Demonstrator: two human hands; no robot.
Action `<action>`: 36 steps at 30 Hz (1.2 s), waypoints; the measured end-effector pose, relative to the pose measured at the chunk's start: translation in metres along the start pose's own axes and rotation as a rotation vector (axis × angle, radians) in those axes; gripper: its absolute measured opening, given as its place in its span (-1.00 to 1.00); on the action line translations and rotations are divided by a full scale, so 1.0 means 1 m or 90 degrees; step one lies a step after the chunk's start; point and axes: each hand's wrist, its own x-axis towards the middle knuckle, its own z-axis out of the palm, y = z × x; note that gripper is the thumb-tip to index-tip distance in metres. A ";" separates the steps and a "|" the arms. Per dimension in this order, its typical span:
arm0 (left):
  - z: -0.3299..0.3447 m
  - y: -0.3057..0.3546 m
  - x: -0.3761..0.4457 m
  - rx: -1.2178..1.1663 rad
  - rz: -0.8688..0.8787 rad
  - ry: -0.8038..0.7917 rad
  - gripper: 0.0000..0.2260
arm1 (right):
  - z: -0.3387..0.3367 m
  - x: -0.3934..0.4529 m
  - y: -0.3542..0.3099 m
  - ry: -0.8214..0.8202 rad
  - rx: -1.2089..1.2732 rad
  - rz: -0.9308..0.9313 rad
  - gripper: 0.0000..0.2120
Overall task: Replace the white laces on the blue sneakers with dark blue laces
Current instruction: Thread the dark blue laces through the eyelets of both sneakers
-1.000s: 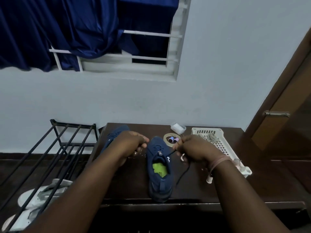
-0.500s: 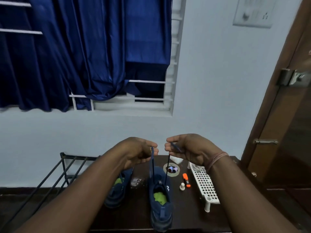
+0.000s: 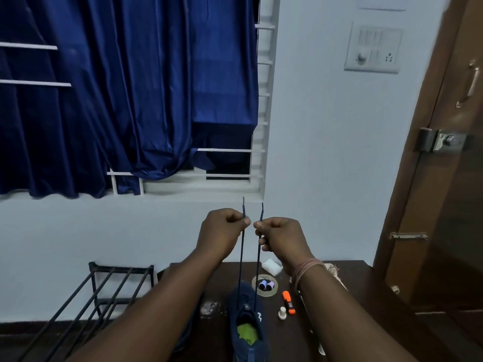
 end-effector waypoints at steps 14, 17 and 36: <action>0.010 -0.042 -0.016 -0.042 0.003 -0.015 -0.75 | 0.011 0.003 0.038 0.030 0.026 0.007 -0.88; 0.016 -0.075 -0.027 -0.052 -0.027 -0.050 -0.71 | 0.021 -0.001 0.076 -0.017 0.002 0.045 -0.94; 0.044 -0.197 -0.027 0.349 -0.018 -0.128 -0.87 | 0.057 -0.006 0.192 -0.086 -0.003 0.135 -0.85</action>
